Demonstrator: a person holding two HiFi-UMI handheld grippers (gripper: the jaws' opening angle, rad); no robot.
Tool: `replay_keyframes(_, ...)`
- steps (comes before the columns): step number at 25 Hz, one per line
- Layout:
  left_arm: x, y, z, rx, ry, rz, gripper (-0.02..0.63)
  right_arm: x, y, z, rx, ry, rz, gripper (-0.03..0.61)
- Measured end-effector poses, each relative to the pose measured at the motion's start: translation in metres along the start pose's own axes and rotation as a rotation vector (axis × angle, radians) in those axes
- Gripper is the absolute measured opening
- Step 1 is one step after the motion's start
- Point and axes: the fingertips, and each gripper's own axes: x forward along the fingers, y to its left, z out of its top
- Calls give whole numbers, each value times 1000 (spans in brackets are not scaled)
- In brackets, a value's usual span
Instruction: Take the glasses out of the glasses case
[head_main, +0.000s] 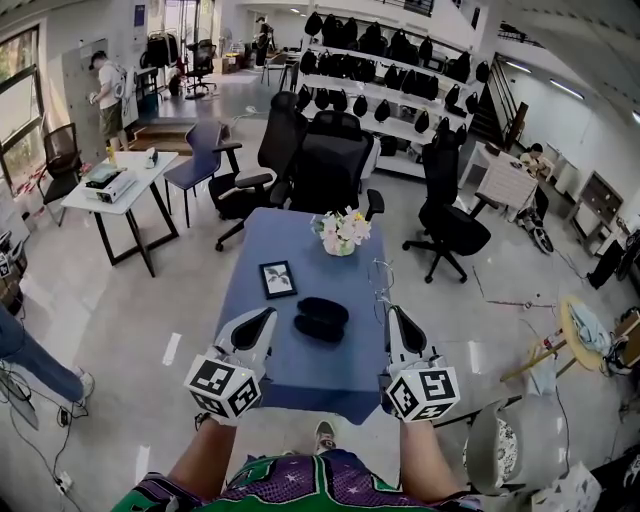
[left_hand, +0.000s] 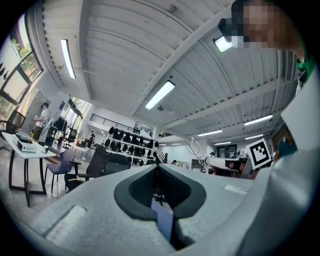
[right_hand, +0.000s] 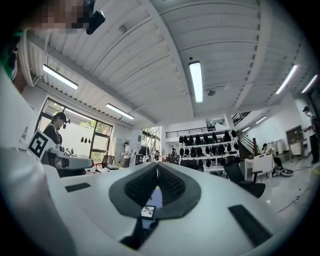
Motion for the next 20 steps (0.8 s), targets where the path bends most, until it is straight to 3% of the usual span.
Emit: replay_keyframes(20, -5, -4, -5, -4, 10, -1, 17, -4, 12, -4, 26, 20, 27, 5)
